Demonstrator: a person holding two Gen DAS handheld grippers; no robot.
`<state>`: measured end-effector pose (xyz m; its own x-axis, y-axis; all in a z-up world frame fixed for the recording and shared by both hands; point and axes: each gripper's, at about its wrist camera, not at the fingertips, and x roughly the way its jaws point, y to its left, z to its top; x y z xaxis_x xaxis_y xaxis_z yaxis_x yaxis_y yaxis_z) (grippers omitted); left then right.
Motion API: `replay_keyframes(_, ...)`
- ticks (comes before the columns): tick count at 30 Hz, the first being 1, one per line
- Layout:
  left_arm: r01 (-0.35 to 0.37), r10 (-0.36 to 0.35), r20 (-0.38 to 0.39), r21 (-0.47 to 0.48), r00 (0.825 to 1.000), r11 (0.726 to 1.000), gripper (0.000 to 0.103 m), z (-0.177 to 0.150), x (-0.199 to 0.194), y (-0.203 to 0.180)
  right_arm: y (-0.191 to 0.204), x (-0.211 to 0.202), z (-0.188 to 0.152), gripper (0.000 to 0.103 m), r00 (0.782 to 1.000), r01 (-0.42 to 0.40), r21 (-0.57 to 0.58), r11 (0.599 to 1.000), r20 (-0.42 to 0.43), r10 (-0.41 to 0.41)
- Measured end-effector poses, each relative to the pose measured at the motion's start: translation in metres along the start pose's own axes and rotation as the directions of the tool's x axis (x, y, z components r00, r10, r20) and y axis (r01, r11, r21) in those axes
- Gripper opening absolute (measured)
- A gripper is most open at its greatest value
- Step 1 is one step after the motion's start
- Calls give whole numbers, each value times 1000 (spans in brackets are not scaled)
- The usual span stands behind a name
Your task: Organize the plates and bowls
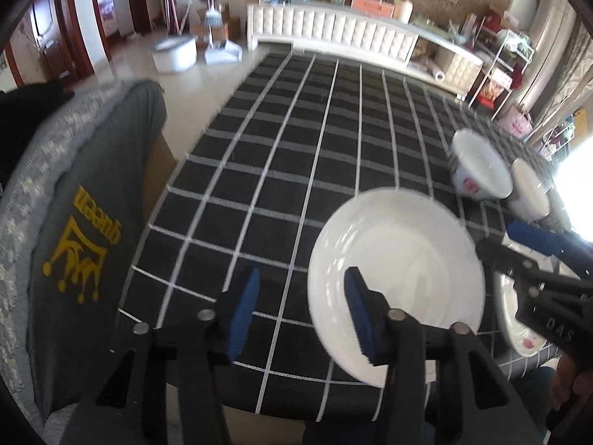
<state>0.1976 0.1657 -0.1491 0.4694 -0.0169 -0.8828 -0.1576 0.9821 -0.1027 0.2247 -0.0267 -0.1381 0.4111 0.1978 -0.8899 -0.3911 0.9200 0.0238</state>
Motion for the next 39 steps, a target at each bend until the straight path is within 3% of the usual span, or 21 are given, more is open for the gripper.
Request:
replay_keyframes(9,30,-31,-100,-6,995,1000,36,-9,35,0,-14,43,-6,51,994,23,27,999,-103,-21)
replay_keyframes(12,36,-38,-124,-18,992,999,29,-9,43,3,-18,49,-9,33,992,21,34,999,-121,-17)
replay_keyframes(18,47,-48,-138,-10,989,999,27,-6,53,-6,-23,56,-15,27,988,9,59,998,-155,0)
replay_keyframes(22,39,-39,-145,1,989,999,19,-4,54,-13,-23,56,-16,26,988,3,62,998,-154,7)
replay_keyframes(34,13,-6,-130,53,991,999,19,0,46,-24,-28,44,-13,21,992,8,105,994,-123,5)
replay_keyframes(39,18,-16,-144,10,989,1000,19,0,50,-12,-25,45,-7,21,991,5,95,995,-131,7)
